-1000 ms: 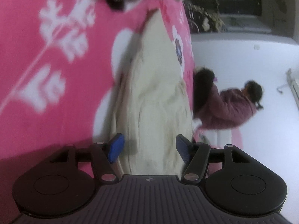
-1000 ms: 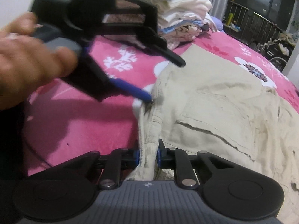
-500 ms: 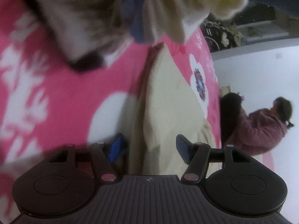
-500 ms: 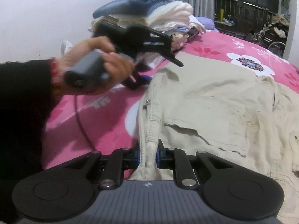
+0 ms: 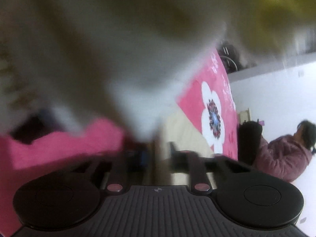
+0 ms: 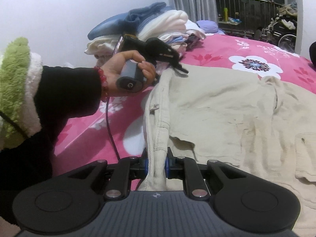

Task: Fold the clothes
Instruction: 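Lift the waistband with the right gripper while the left gripper grasps the trouser edge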

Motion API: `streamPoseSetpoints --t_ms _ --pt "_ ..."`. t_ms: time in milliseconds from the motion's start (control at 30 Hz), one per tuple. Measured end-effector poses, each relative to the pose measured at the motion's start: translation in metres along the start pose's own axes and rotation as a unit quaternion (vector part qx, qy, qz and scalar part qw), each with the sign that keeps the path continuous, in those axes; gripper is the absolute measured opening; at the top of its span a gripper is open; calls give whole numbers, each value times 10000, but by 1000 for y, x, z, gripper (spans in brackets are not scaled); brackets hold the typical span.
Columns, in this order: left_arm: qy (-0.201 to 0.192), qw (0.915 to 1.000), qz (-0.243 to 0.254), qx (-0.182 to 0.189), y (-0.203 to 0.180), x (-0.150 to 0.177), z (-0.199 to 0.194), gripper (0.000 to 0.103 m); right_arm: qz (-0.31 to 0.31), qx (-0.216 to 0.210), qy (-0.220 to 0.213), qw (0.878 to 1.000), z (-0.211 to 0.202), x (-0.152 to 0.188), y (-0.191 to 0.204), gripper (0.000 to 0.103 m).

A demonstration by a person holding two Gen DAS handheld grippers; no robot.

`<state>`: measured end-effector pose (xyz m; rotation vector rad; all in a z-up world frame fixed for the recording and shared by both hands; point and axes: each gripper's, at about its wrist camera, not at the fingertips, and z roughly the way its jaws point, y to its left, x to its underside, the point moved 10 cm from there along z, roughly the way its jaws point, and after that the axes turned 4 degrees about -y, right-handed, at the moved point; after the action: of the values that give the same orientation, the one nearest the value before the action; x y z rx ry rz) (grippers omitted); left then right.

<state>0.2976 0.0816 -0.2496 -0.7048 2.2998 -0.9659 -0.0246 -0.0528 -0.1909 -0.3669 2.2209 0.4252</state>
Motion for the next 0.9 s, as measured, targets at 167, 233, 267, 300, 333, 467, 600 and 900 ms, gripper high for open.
streamPoseSetpoints --t_ms 167,233,267,300,333,467,600,900 --pt "-268 9965 787 -69 -48 10 -7 4 232 61 -135 9996 -11 -6 -18 16" --pt "-351 9942 1021 -2 -70 15 -11 4 276 100 -240 9993 -20 -9 -27 16" --pt "-373 9931 1110 44 -81 17 -12 3 282 140 -312 9990 -25 -10 -32 16" --pt "-395 9919 1200 90 -93 20 -13 3 314 183 -382 9986 -30 -11 -37 16" --pt "-401 9900 1343 161 -105 23 -13 2 360 224 -449 9981 -35 -12 -42 16" --pt "-264 9832 1782 289 -155 51 -1 2 750 446 -715 9936 -62 -16 -74 16" --pt "-89 9763 2104 498 -204 81 17 2 1095 848 -965 9857 -91 -16 -114 16" --pt "725 9420 3196 720 -291 185 106 2 1923 1616 -1123 9614 -137 8 -190 16"
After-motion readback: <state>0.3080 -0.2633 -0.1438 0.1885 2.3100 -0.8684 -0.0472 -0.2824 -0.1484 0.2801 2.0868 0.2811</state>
